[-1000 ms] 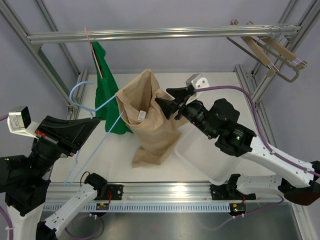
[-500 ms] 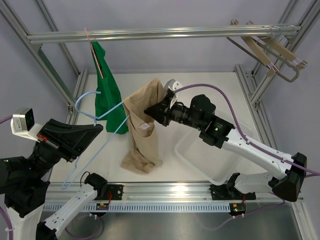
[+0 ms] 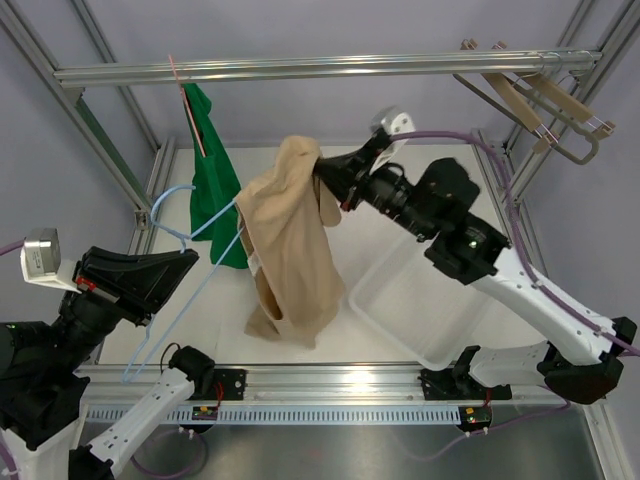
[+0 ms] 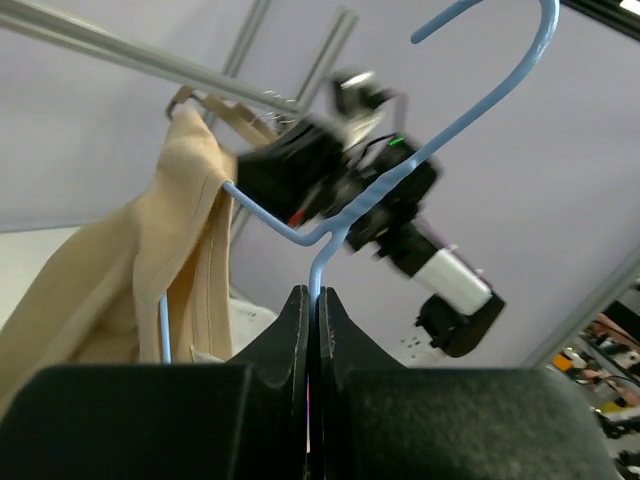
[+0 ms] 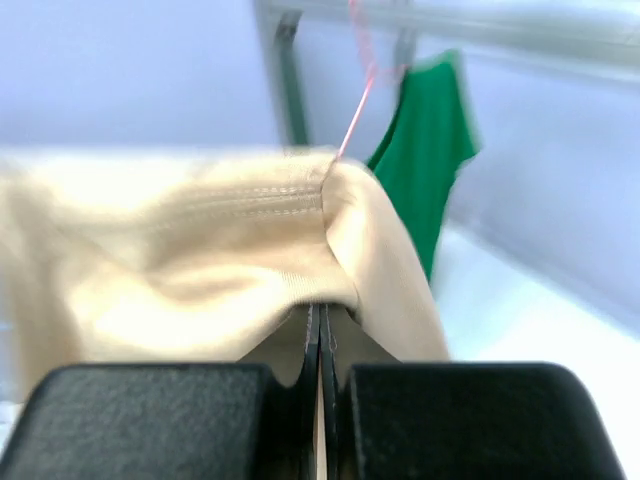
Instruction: Remove the t-shirt from the hanger
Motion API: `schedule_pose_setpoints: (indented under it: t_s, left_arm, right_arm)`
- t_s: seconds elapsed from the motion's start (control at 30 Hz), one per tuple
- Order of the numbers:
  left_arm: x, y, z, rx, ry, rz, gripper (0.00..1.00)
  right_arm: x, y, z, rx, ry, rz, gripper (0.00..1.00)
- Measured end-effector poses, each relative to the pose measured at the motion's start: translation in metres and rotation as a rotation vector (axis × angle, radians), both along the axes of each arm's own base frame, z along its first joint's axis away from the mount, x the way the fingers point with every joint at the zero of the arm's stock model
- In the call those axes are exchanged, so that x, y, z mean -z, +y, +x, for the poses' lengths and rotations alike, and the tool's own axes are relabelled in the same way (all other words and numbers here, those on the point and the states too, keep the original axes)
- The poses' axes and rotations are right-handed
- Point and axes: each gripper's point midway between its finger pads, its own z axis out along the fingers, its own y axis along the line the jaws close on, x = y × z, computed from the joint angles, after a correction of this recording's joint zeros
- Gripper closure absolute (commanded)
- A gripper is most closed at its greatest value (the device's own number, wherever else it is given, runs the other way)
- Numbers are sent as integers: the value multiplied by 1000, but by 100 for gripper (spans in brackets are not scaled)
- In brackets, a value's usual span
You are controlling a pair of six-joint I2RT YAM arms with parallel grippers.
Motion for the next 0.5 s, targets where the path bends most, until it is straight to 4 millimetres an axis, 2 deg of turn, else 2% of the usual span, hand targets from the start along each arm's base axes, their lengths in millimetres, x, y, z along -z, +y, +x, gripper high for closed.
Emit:
schedule_pose_setpoints:
  t_s: [0.1,0.17,0.23,0.27,0.37,0.5]
  left_arm:
    - [12,4,7,-50,23,38,100]
    - [17,6,9,-68,31,57,100]
    - [17,8,6,-72,32,69,100]
    - [13,9,4,-71,23,70,100]
    - [-4,14,-6,-73,-24,57,100]
    - [-12,16,-11,-74,-65,55,100]
  right_arm:
    - [-83,-33,-5,84,-99,91,100]
    - [-141,-62,-17,131,-179,178,100]
    - [-181,-90,-31,167,-240,241,100]
    - [-192,-102,-37,181,-262,264,100]
    - [-194,-130,-43,249,-273,269,100]
    - [-198,-152,-19,423,-271,221,100]
